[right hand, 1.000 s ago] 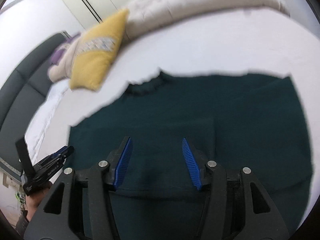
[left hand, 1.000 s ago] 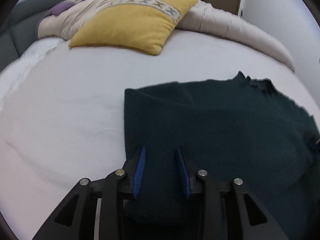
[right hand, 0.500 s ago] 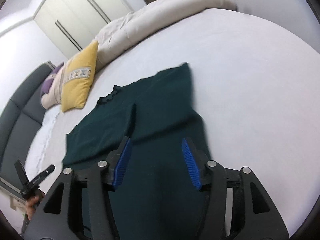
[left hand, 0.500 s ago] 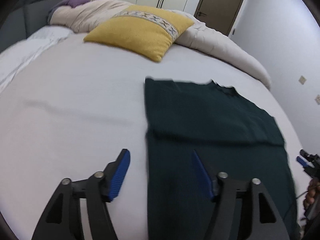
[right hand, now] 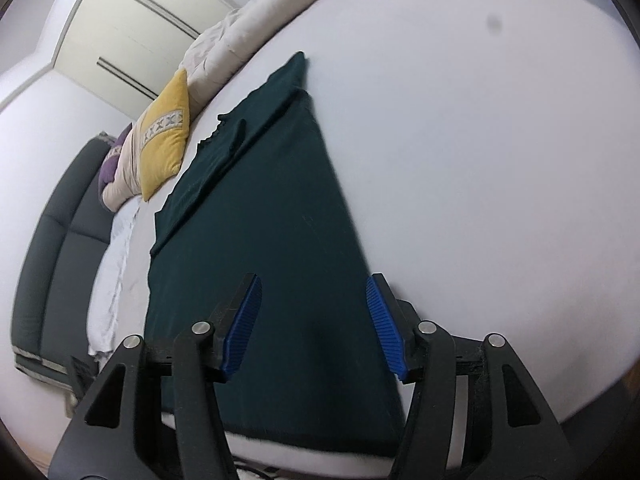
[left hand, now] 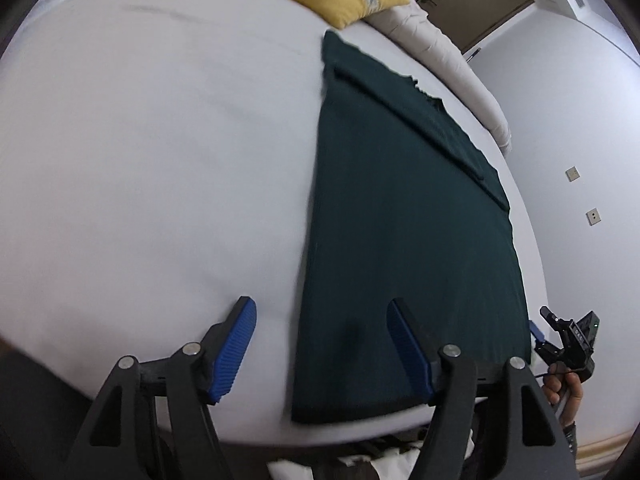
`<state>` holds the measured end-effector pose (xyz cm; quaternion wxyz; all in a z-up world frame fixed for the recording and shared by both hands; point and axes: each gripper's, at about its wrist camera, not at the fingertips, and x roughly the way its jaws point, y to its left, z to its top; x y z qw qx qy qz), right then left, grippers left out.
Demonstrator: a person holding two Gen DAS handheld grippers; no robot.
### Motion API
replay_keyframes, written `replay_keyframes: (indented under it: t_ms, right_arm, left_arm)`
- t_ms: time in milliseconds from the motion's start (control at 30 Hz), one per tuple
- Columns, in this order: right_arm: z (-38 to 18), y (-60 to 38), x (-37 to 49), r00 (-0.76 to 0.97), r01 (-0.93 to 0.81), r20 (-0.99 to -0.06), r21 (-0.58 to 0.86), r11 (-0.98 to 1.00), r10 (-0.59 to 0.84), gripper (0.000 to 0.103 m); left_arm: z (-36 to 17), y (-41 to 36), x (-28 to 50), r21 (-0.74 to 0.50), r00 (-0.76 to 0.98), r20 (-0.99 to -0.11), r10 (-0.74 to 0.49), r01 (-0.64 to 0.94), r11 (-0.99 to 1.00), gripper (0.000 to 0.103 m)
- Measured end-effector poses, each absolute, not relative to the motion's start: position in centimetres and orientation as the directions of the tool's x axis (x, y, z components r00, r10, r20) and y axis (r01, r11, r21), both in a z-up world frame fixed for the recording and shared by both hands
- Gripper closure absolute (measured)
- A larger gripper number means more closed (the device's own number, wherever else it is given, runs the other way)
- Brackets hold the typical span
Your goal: Fold small clothes
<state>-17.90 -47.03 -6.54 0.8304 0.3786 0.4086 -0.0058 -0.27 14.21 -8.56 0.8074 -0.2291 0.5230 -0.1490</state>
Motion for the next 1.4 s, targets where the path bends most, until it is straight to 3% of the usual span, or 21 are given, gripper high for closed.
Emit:
replay_keyframes:
  t_ms: [167, 333, 600, 833, 967, 1033, 1100, 1200, 1400]
  right_arm:
    - [-6.9, -47.6, -19.9, 0.656, 0.328, -0.683, 0.64, 0.695, 0.319, 0.037]
    - [-6.9, -48.1, -21.5, 0.633, 0.355, -0.703, 0.634, 0.687, 0.323, 0.037]
    - [-7.4, -49.6, -23.3, 0.6, 0.39, -0.723, 0.638, 0.664, 0.343, 0.039]
    - [-8.2, -49.2, -23.9, 0.565, 0.382, -0.716, 0.668, 0.638, 0.411, 0.042]
    - [-8.7, -48.5, -23.6, 0.545, 0.37, -0.717, 0.671, 0.642, 0.435, 0.048]
    - [-8.9, -48.7, -23.6, 0.548, 0.374, -0.715, 0.674, 0.637, 0.434, 0.059]
    - [-9.2, -48.9, -23.8, 0.547, 0.383, -0.712, 0.681, 0.624, 0.441, 0.079]
    - [-9.7, -48.9, -24.3, 0.538, 0.395, -0.713, 0.685, 0.612, 0.45, 0.09]
    - [-9.4, -48.6, -24.5, 0.55, 0.386, -0.7, 0.697, 0.605, 0.456, 0.096]
  left_arm:
    - [-8.7, 14.1, -0.9, -0.567, 0.382, -0.759, -0.527, 0.009, 0.823, 0.035]
    - [-9.2, 13.6, -0.9, -0.581, 0.356, -0.756, -0.55, 0.024, 0.814, 0.047]
    - [-9.9, 14.0, -1.0, -0.591, 0.33, -0.759, -0.561, 0.012, 0.806, 0.091]
    - [-9.6, 13.8, -1.5, -0.586, 0.339, -0.757, -0.559, 0.028, 0.81, 0.095]
    - [-9.6, 13.8, -1.5, -0.592, 0.346, -0.751, -0.562, 0.025, 0.806, 0.095]
    - [-9.5, 13.9, -1.6, -0.596, 0.351, -0.747, -0.565, 0.024, 0.803, 0.096]
    - [-9.3, 14.1, -1.7, -0.603, 0.357, -0.74, -0.57, 0.024, 0.797, 0.096]
    - [-9.0, 14.2, -1.9, -0.612, 0.364, -0.731, -0.578, 0.025, 0.79, 0.096]
    - [-8.3, 14.5, -2.1, -0.644, 0.378, -0.704, -0.602, 0.019, 0.765, 0.096]
